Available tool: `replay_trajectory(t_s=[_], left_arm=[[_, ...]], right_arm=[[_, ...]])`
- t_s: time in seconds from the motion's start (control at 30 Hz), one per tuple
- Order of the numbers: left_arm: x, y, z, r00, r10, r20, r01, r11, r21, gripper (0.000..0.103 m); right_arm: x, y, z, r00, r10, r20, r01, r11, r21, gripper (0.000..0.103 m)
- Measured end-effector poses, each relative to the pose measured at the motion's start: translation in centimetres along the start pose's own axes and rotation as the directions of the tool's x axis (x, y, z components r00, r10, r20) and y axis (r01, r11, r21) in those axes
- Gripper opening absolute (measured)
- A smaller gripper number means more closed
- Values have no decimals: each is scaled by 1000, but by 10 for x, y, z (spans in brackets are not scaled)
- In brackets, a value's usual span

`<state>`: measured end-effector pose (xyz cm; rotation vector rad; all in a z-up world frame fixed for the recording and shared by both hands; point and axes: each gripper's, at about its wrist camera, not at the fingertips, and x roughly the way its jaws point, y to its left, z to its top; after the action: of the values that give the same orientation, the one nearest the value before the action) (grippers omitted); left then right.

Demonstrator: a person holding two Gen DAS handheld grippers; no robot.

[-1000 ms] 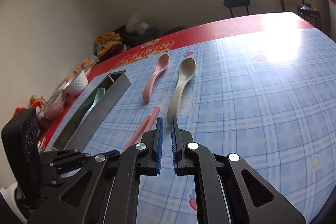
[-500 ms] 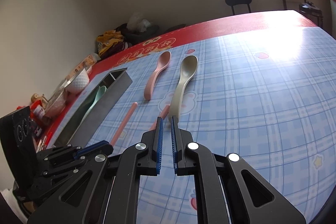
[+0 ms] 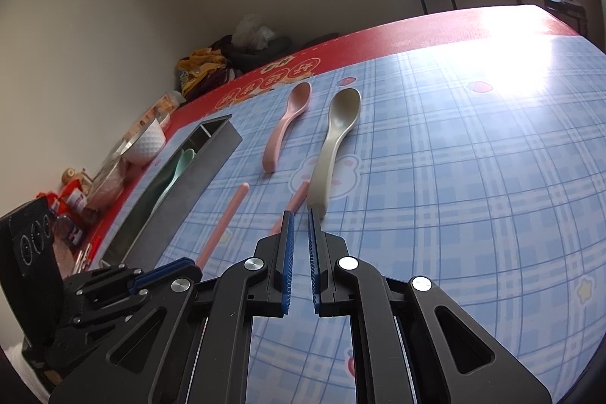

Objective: Organize utensils
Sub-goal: 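Close the left tool on one pink chopstick and lift it, then hold the pink chopstick up with the left tool while the right tool grasps the other pink chopstick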

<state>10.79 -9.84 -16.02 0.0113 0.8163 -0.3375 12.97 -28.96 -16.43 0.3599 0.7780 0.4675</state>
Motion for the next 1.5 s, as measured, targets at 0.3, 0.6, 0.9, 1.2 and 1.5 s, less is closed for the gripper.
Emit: replay_trajectory(t_s=[0.3,0.6,0.9,1.2,1.5], left_arm=[[-32,25,-3,998,-35,43,37,999,-29,6],[-61,52,-10,995,-48,91,54,997,-56,6],[-79,75,-17,990,-69,127,80,993,-85,6],[-86,86,-23,987,-77,140,93,990,-106,6],[-88,88,-25,987,-79,142,96,988,-118,6]], right_arm=[[4,4,0,999,-28,-17,28,999,-16,8],[14,17,3,988,-128,-83,122,989,-79,8],[30,49,-6,966,-186,-179,152,971,-185,8],[34,42,-5,958,-206,-202,192,978,-86,8],[48,66,-10,954,-209,-214,192,977,-97,11]])
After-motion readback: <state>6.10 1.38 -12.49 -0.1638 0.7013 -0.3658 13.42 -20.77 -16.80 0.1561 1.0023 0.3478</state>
